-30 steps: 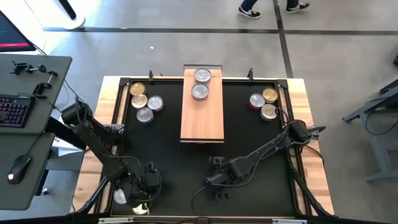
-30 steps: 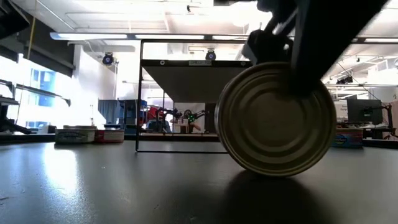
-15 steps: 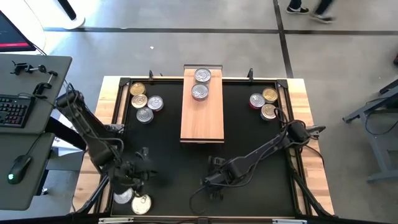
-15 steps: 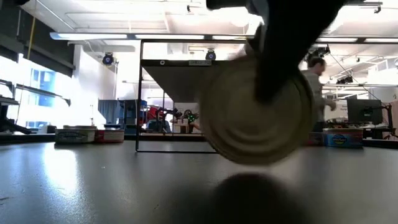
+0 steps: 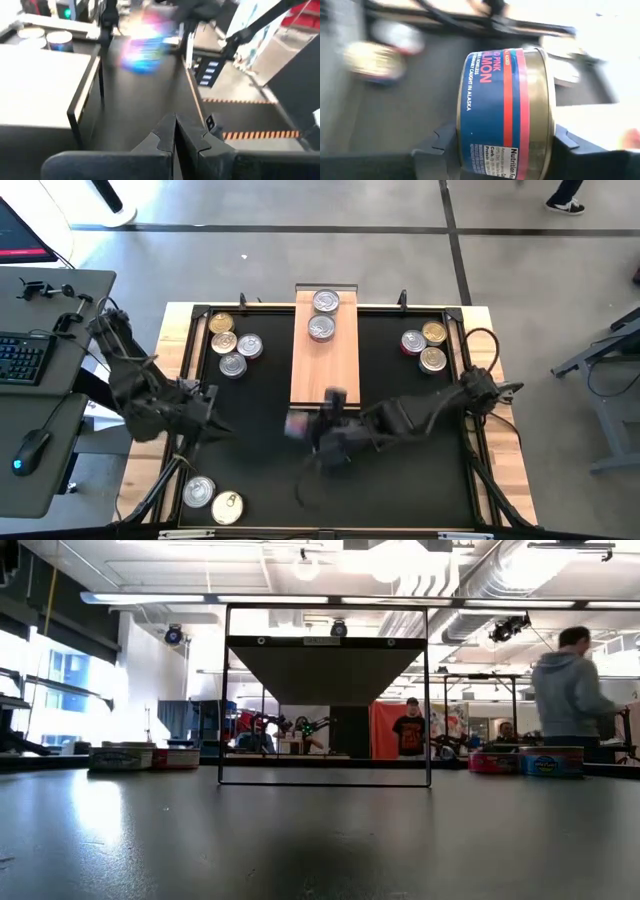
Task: Stack canned seafood by type on shelf
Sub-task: Put the blue pink tuna can on the shelf, then stack the blue pink tuna can on top of the blue pink tuna can on the shelf
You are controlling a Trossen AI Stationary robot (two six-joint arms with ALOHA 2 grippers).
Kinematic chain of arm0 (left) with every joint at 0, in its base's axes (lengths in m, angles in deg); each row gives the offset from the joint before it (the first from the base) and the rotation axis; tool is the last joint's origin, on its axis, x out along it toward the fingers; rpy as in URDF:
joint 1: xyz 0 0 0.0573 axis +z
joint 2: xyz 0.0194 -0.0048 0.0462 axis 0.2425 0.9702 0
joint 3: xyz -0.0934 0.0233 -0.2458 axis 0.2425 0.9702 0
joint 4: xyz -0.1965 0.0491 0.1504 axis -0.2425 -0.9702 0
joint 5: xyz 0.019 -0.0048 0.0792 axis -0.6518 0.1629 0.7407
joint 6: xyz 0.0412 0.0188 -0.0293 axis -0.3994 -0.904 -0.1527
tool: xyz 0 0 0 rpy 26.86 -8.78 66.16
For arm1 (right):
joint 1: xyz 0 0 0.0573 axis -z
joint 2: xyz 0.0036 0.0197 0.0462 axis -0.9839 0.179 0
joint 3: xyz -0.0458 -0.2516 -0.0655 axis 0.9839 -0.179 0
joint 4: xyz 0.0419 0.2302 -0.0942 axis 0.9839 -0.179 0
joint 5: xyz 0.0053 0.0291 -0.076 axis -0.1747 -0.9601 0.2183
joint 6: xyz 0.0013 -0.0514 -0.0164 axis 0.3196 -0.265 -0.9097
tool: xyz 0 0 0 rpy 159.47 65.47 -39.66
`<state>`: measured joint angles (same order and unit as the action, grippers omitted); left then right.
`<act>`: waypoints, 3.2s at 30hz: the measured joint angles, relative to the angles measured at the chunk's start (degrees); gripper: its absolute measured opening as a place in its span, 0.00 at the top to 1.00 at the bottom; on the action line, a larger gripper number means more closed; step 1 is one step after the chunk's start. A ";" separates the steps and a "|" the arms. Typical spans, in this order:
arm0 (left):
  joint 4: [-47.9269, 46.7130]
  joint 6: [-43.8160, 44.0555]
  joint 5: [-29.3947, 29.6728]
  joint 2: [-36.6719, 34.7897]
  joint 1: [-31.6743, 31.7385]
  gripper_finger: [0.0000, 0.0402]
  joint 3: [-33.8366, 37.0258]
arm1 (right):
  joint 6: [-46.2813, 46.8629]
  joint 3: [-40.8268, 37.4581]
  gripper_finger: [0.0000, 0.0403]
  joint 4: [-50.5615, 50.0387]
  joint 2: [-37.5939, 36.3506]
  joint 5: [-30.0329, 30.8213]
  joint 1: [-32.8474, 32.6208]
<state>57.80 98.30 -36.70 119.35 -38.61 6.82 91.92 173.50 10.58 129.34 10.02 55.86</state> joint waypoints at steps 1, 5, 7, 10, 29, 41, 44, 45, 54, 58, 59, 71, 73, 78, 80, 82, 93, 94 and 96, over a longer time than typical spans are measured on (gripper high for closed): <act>0.34 -0.83 0.15 -0.78 -0.49 1.00 0.00 | -1.07 0.33 0.59 -2.56 0.07 2.66 1.31; 2.02 -3.64 0.45 -2.07 -2.50 1.00 0.00 | -3.82 0.35 0.57 -8.25 0.43 9.75 7.28; 3.09 -4.50 1.39 -1.83 -3.19 1.00 0.00 | -5.51 -0.29 0.56 -8.84 0.59 11.14 10.35; 3.45 -4.74 3.31 -0.75 -3.48 1.00 0.00 | -11.76 -2.13 0.57 -9.04 1.77 11.18 14.21; 3.96 -0.86 10.14 5.02 -3.41 1.00 0.00 | -23.86 -3.76 0.55 -11.17 5.73 5.14 22.37; 3.84 -0.62 10.60 4.99 -3.41 1.00 -0.01 | -28.61 -3.60 0.54 -11.75 5.51 -0.16 23.35; 3.83 -0.62 10.58 4.99 -3.41 1.00 0.00 | -27.87 -3.62 0.48 -12.02 5.55 -1.26 23.87; 3.83 -0.62 10.58 4.99 -3.41 1.00 0.00 | -27.14 -3.57 0.45 -12.08 5.61 -1.82 23.96; 3.67 -0.73 10.58 4.99 -3.41 1.00 0.00 | -27.12 -3.56 0.20 -12.23 5.75 -3.19 23.26; 3.67 -1.60 10.58 4.99 -3.41 1.00 0.00 | -27.12 -3.56 0.19 -12.19 5.75 -3.34 22.92; 3.66 -1.61 10.58 4.99 -3.41 1.00 0.00 | -27.19 -3.42 0.19 -12.32 5.75 -3.35 22.92; 3.65 0.45 10.58 5.02 -3.37 1.00 0.00 | -18.88 10.52 0.19 -16.24 3.93 -11.76 23.91; 3.78 1.78 10.58 5.27 -2.84 1.00 0.00 | -13.52 8.48 0.19 -14.56 1.96 -16.07 23.37; 3.79 4.04 7.75 6.14 0.85 1.00 -0.02 | 2.14 8.46 0.19 -13.82 0.50 -24.94 20.63; 3.99 3.98 3.63 6.52 3.12 1.00 -0.02 | 5.60 8.36 0.19 -12.84 0.72 -26.00 18.63; 4.12 2.78 -2.28 6.80 5.12 1.00 0.00 | 7.78 7.72 0.19 -10.80 0.69 -28.18 16.02; 4.20 -9.89 -19.19 9.35 8.92 1.00 0.00 | 32.05 6.85 0.21 -17.74 5.30 -23.59 1.73; 4.28 -10.14 -19.19 9.47 8.92 1.00 0.00 | 34.48 6.85 0.24 -20.73 6.22 -23.69 0.45; 4.29 -11.07 -19.17 9.71 8.92 1.00 -0.01 | 38.54 6.85 0.32 -27.27 8.02 -25.13 -1.89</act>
<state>62.09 87.23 -55.87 129.07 -29.69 6.82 130.46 180.35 -16.69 137.36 -15.11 53.97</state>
